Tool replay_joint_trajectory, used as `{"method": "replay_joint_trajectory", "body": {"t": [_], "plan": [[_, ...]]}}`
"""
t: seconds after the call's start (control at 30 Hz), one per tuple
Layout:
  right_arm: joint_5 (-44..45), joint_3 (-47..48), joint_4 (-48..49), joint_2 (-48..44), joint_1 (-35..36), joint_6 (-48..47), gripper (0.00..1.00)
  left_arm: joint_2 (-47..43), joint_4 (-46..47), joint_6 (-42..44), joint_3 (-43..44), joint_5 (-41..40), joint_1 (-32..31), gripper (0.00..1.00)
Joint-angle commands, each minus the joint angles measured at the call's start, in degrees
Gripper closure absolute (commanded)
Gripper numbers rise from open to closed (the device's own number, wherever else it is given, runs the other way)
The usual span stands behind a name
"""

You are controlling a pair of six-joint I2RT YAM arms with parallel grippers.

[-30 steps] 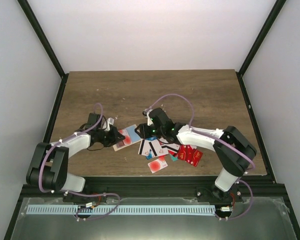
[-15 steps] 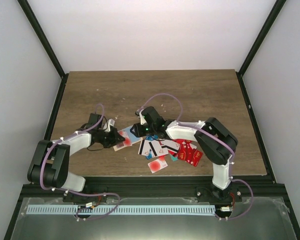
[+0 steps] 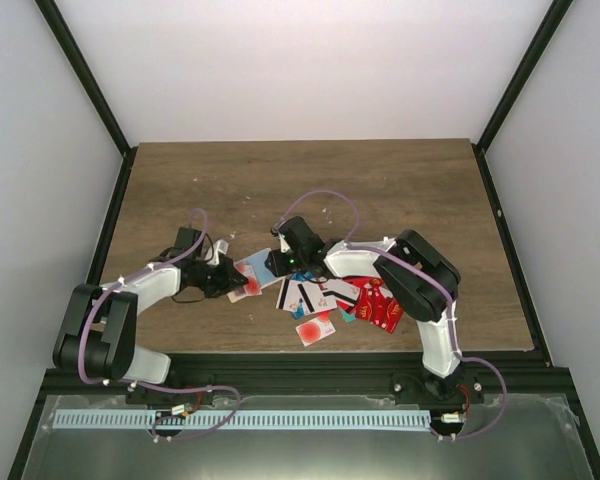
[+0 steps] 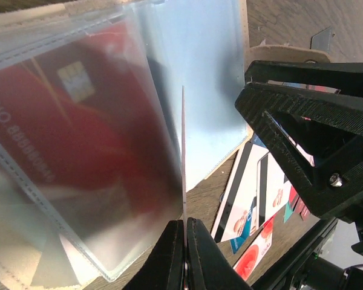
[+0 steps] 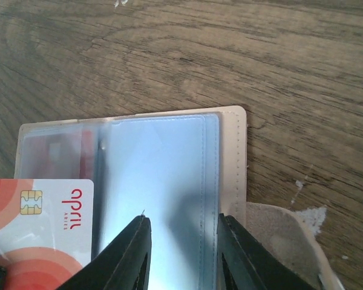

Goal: Put the credit cards into the card holder

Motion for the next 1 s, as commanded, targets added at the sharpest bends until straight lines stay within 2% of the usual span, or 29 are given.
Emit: {"method": "replay_joint_trajectory", "body": {"t": [0.0, 0.5, 0.97], "plan": [[2.09, 0.74, -2.81, 2.5, -0.79, 0.03, 0.67, 0.03, -1.36, 1.88, 0.18, 0.8, 1.16, 0.96], [0.48, -1.24, -1.21, 1.65, -1.04, -0.23, 0.69, 4.94, -0.03, 2.94, 0.19, 9.14, 5.99, 0.96], [-1.24, -1.24, -1.01, 2.24, -1.01, -0.77, 0.7, 8.65, 1.49, 2.85, 1.79, 13.31, 7.06, 0.96]]}}
